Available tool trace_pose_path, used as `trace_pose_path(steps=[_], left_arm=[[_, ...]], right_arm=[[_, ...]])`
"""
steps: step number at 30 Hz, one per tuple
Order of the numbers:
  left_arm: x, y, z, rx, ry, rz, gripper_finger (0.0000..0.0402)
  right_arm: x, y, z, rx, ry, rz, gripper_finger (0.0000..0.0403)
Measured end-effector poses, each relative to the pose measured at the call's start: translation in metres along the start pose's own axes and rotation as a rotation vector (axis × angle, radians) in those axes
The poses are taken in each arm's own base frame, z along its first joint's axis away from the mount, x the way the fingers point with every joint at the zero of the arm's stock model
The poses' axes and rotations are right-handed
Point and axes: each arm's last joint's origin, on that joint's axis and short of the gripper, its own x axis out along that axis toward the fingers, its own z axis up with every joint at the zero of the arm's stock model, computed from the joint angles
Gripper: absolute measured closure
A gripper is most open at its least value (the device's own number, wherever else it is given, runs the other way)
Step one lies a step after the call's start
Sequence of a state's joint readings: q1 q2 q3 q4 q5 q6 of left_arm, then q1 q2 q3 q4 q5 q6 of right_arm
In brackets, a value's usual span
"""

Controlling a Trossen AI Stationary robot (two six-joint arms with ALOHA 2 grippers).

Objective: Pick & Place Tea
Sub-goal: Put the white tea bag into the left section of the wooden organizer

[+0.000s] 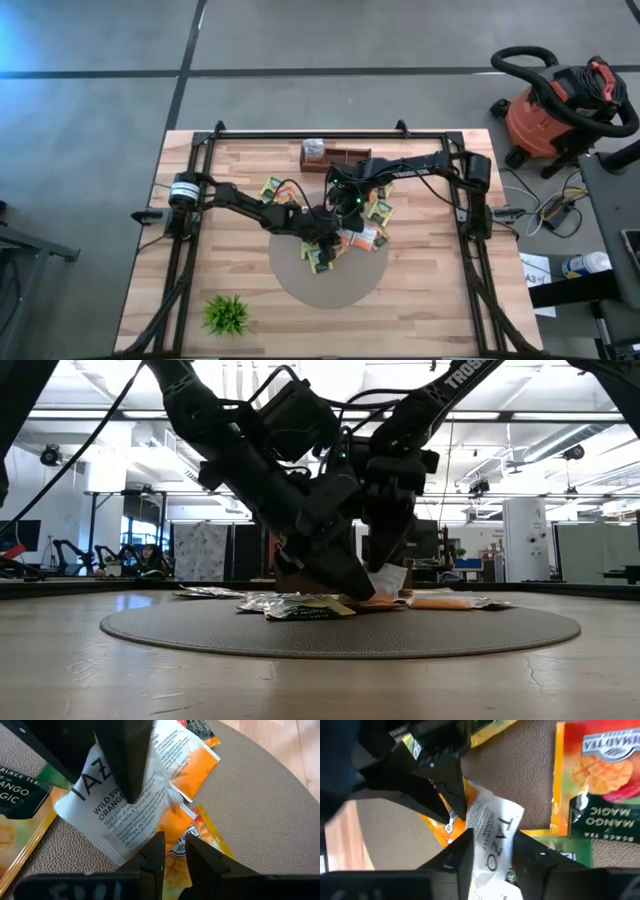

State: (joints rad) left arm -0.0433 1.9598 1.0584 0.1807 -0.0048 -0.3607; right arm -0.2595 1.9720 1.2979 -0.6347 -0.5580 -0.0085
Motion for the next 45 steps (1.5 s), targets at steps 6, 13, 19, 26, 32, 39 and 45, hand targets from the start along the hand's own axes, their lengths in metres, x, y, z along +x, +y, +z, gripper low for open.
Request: trace_pose_path(steps=[6, 13, 19, 26, 32, 39, 45], left_arm=[[-0.014, -0.002, 0.009, -0.001, -0.032, 0.032, 0.0324], [-0.063, -0.004, 0.029, -0.006, -0.086, 0.205, 0.0324], [-0.128, 0.000, 0.027, -0.065, -0.176, 0.313, 0.0324], [-0.192, 0.013, -0.001, -0.241, -0.349, 0.360, 0.0324], [-0.217, 0.024, -0.027, -0.304, -0.425, 0.360, 0.0324], [-0.226, 0.032, -0.047, -0.380, -0.460, 0.345, 0.0324], [-0.226, 0.036, -0.056, -0.392, -0.466, 0.343, 0.0324]], right_arm=[[-0.012, 0.006, 0.010, -0.069, 0.006, -0.022, 0.0371], [-0.043, 0.014, 0.031, -0.229, 0.022, -0.224, 0.0393], [-0.085, 0.011, 0.059, -0.350, -0.105, -0.331, 0.0394], [-0.120, -0.011, 0.093, -0.417, -0.204, -0.554, 0.0394], [-0.118, -0.040, 0.120, -0.315, -0.205, -0.579, 0.0394], [-0.103, -0.065, 0.136, -0.171, -0.105, -0.596, 0.0394], [-0.096, -0.072, 0.130, -0.083, -0.043, -0.628, 0.0394]])
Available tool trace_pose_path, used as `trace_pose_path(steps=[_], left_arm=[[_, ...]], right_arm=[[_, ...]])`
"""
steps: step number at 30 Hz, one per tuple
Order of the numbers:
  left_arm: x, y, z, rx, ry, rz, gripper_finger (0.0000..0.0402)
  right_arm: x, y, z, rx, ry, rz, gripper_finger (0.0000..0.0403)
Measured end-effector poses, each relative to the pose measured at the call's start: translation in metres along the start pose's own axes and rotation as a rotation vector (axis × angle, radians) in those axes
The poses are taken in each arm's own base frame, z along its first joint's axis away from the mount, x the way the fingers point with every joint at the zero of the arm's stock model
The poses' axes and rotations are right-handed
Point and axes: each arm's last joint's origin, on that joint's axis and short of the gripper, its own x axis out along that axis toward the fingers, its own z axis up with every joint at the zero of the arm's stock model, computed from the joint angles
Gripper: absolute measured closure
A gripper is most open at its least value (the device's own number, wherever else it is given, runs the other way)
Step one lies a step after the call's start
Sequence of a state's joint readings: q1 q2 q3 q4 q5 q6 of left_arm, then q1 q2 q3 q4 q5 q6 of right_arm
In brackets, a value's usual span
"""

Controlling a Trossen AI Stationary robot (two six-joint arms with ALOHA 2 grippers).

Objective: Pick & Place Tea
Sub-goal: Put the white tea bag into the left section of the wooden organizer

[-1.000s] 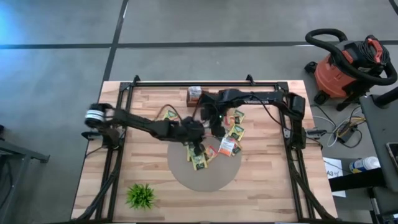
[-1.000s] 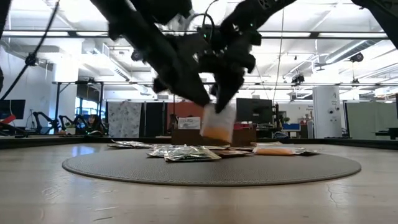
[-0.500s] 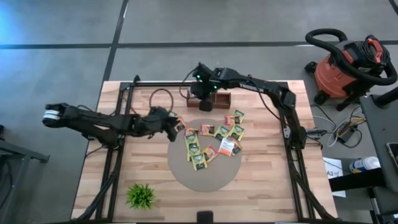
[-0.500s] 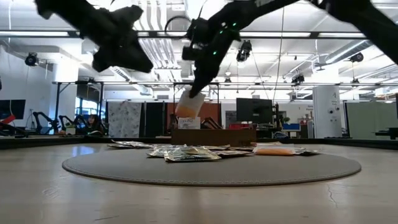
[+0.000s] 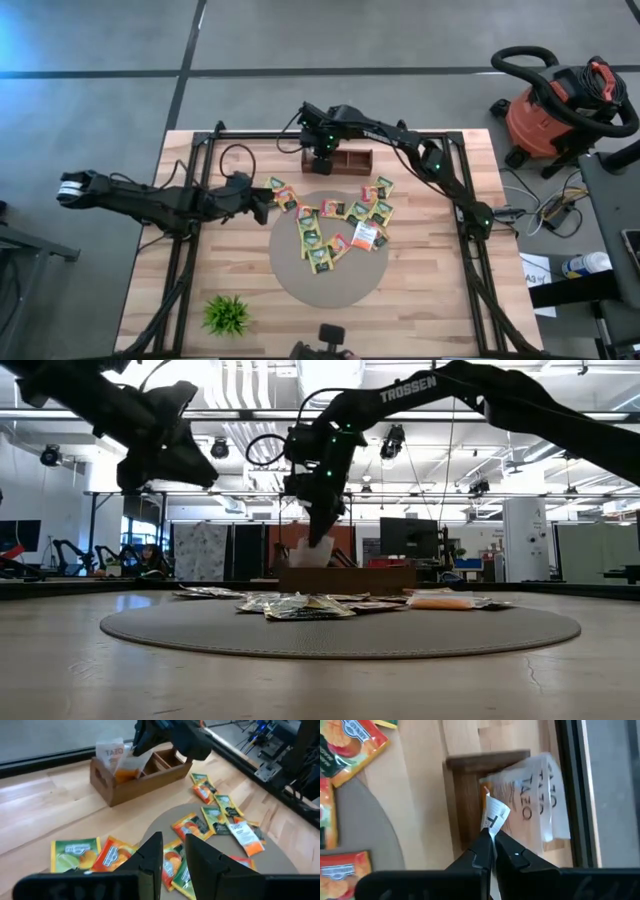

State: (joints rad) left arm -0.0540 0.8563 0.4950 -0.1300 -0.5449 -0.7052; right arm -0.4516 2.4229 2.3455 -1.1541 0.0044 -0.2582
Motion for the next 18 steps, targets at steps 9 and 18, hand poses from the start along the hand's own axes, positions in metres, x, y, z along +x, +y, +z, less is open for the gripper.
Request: trace_pose_path(steps=[9, 18], left_arm=[[0.003, 0.004, -0.007, 0.035, 0.016, 0.022, 0.0324], [0.004, 0.005, -0.008, 0.043, 0.019, 0.022, 0.0324]], right_arm=[[0.005, -0.001, 0.002, -0.010, -0.016, -0.004, 0.0394], [0.017, 0.000, 0.001, -0.011, 0.002, 0.001, 0.0356]])
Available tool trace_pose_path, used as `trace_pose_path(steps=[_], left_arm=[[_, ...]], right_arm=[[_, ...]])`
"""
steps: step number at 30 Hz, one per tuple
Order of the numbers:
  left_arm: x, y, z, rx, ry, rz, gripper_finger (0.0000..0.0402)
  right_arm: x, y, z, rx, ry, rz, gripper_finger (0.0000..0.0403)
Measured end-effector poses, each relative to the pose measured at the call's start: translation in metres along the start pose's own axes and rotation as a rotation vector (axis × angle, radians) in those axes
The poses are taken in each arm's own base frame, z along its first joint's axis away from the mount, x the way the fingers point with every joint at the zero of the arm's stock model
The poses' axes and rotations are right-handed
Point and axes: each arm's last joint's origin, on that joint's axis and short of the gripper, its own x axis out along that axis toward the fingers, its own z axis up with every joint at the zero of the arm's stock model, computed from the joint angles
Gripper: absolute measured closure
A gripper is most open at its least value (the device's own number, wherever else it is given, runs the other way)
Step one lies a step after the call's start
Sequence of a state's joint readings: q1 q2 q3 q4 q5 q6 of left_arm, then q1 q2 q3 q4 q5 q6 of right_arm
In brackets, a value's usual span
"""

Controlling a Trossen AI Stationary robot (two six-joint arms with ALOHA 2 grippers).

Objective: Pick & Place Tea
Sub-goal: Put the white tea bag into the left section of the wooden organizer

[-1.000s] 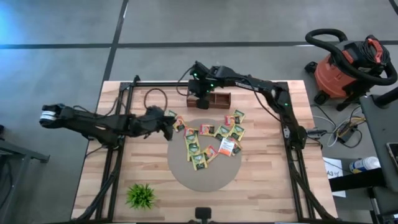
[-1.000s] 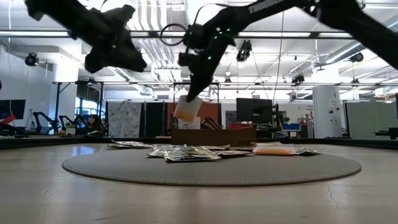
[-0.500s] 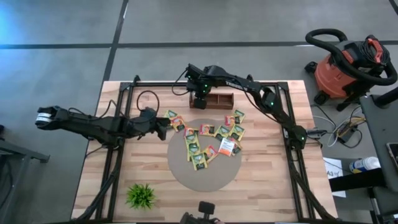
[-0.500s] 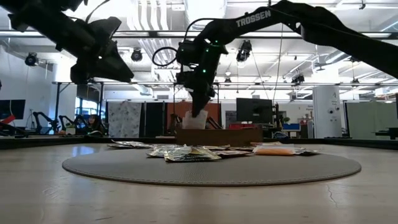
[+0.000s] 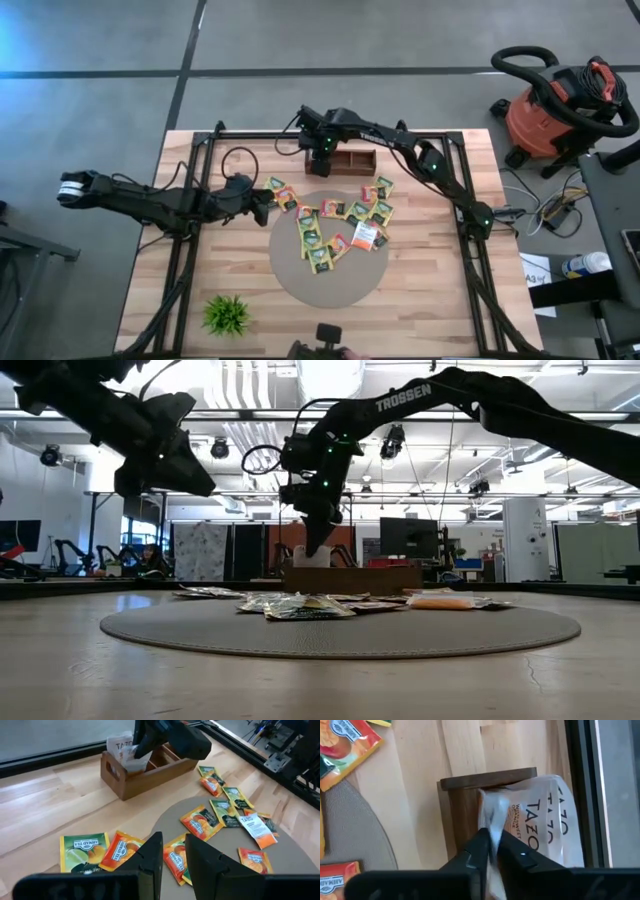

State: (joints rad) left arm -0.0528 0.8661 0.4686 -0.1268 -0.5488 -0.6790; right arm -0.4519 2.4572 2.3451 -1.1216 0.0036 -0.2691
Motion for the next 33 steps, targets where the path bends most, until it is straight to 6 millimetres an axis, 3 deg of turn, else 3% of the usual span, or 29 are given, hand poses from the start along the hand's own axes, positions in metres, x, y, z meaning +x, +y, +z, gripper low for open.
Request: trace_pose_path(steps=[7, 11, 15, 19, 25, 29, 33], left_arm=[[0.000, 0.000, 0.000, 0.001, 0.001, -0.001, 0.0324], [0.000, 0.000, 0.000, 0.001, 0.001, 0.000, 0.0324], [0.000, 0.000, 0.000, 0.002, 0.001, 0.000, 0.0324], [0.000, 0.000, 0.000, 0.002, 0.002, 0.000, 0.0324], [0.000, 0.000, 0.000, 0.018, 0.011, -0.012, 0.0324], [0.001, -0.001, -0.001, 0.025, 0.014, -0.010, 0.0324], [0.002, -0.001, -0.002, 0.027, 0.017, -0.008, 0.0324]], right_arm=[[-0.004, -0.001, 0.002, -0.006, 0.000, -0.064, 0.0272], [-0.018, -0.002, 0.003, 0.013, -0.021, -0.094, 0.0244], [-0.033, -0.004, 0.001, 0.026, -0.015, -0.141, 0.0237], [-0.043, 0.001, -0.011, 0.035, 0.083, -0.058, 0.0240], [-0.033, 0.012, -0.029, 0.114, 0.201, 0.098, 0.0258], [-0.043, 0.015, -0.031, 0.164, 0.021, 0.073, 0.0273], [-0.077, 0.026, -0.036, 0.249, -0.321, 0.009, 0.0288]])
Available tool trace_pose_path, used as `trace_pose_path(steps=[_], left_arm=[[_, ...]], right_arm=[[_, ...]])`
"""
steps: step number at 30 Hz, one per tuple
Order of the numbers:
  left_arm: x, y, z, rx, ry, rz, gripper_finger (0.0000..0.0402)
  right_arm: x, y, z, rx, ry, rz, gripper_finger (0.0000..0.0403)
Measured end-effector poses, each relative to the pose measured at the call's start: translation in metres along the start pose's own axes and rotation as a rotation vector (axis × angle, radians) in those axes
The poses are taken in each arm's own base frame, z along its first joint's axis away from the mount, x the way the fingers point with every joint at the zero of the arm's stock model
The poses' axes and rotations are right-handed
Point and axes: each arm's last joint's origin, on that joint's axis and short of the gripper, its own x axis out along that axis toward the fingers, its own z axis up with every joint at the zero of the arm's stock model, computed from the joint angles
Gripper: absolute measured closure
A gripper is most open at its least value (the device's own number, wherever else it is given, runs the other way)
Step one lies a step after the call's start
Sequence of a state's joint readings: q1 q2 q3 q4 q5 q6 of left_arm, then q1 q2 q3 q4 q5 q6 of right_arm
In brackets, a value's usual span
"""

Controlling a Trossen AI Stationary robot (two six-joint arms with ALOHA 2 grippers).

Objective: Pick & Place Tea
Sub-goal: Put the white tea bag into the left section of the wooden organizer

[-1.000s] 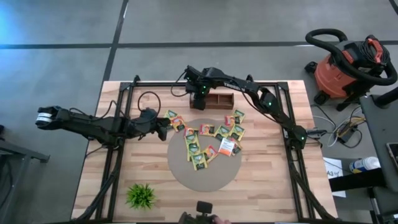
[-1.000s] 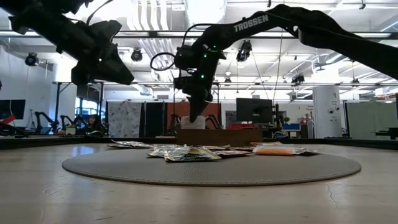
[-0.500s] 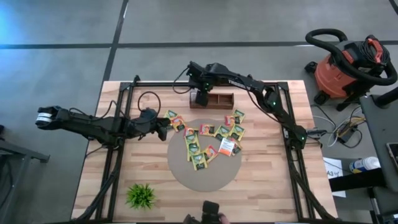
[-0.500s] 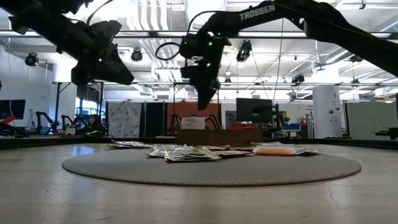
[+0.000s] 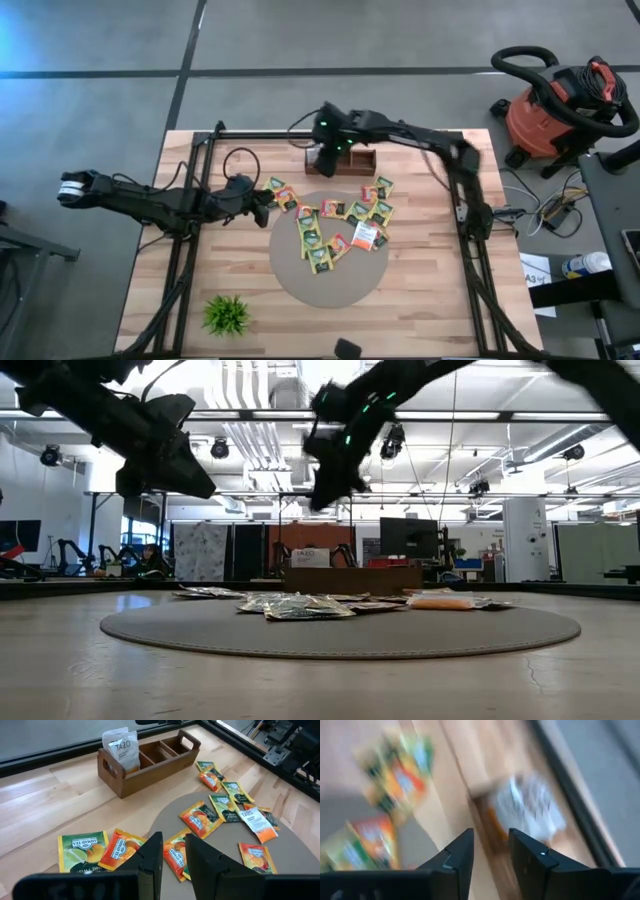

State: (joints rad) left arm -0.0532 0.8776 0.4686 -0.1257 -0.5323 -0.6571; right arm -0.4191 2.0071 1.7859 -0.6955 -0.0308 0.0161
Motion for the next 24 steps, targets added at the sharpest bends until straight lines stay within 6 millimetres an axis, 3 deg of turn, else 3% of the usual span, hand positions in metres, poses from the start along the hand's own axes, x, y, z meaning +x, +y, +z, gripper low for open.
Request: trace_pose_path(steps=[3, 6, 10, 13, 18, 24], left_arm=[[0.000, 0.000, 0.000, 0.001, 0.000, 0.000, 0.0324], [0.001, -0.001, 0.001, 0.014, -0.003, -0.015, 0.0324], [0.007, -0.014, 0.005, 0.022, -0.012, -0.178, 0.0324], [0.018, -0.027, 0.006, -0.011, -0.026, -0.310, 0.0324], [0.049, -0.044, -0.002, -0.121, -0.027, -0.339, 0.0324], [0.095, -0.089, -0.006, -0.076, 0.074, -0.403, 0.0324]], right_arm=[[-0.025, 0.002, -0.024, 0.061, -0.085, 0.006, 0.0293], [-0.037, 0.001, -0.065, 0.147, 0.024, 0.018, 0.0293], [-0.052, 0.006, -0.112, 0.278, 0.148, 0.115, 0.0285], [-0.052, 0.009, -0.145, 0.347, 0.240, 0.184, 0.0276], [-0.046, 0.018, -0.189, 0.373, 0.367, 0.238, 0.0258], [-0.036, 0.034, -0.219, 0.334, 0.463, 0.272, 0.0236]])
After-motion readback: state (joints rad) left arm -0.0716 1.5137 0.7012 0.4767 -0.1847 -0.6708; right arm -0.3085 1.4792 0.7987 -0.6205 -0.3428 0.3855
